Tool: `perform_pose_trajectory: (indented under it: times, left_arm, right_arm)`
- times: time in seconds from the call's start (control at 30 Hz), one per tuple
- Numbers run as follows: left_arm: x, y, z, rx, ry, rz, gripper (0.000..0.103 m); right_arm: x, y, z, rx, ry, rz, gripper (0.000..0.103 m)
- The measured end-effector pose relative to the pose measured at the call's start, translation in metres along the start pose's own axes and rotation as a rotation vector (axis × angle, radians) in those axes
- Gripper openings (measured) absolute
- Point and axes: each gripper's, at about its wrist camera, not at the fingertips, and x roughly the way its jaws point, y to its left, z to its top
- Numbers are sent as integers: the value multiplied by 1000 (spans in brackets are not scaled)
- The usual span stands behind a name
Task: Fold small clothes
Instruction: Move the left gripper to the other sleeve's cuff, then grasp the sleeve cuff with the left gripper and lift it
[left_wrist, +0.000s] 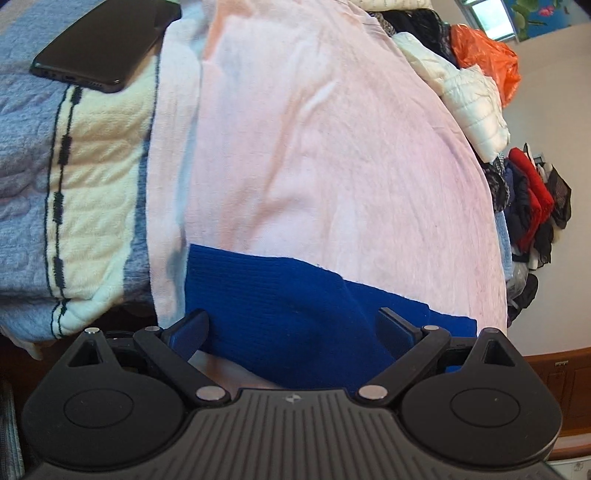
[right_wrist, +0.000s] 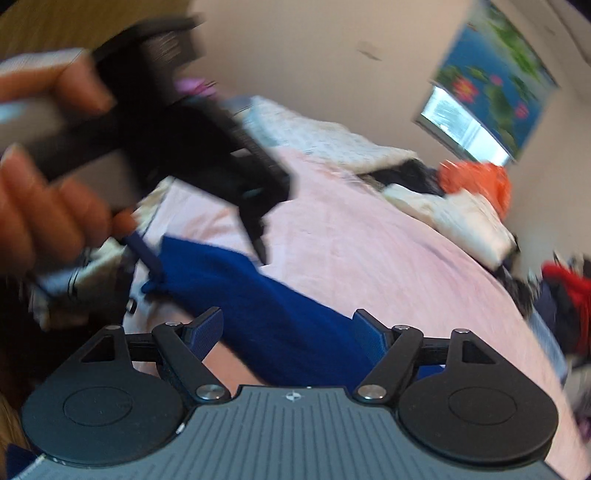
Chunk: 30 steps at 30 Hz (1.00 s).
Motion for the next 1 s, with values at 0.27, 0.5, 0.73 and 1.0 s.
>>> perform_pose_trajectory:
  times: [0.27, 0.5, 0.73, 1.0]
  left_arm:
    - [-18, -4, 3, 42, -53, 22, 98]
    - [-30, -13, 8, 106, -114, 46, 98]
    - [-27, -4, 5, 22, 33, -84, 98]
    - [-12, -8, -3, -4, 155, -157, 98]
  right_arm:
    - [24, 55, 10, -313, 25, 38, 58]
    - [37, 75, 16, -379, -9, 69, 18]
    - [29, 32, 23, 26, -16, 147, 3]
    - [18, -33, 15, 431, -70, 197, 3]
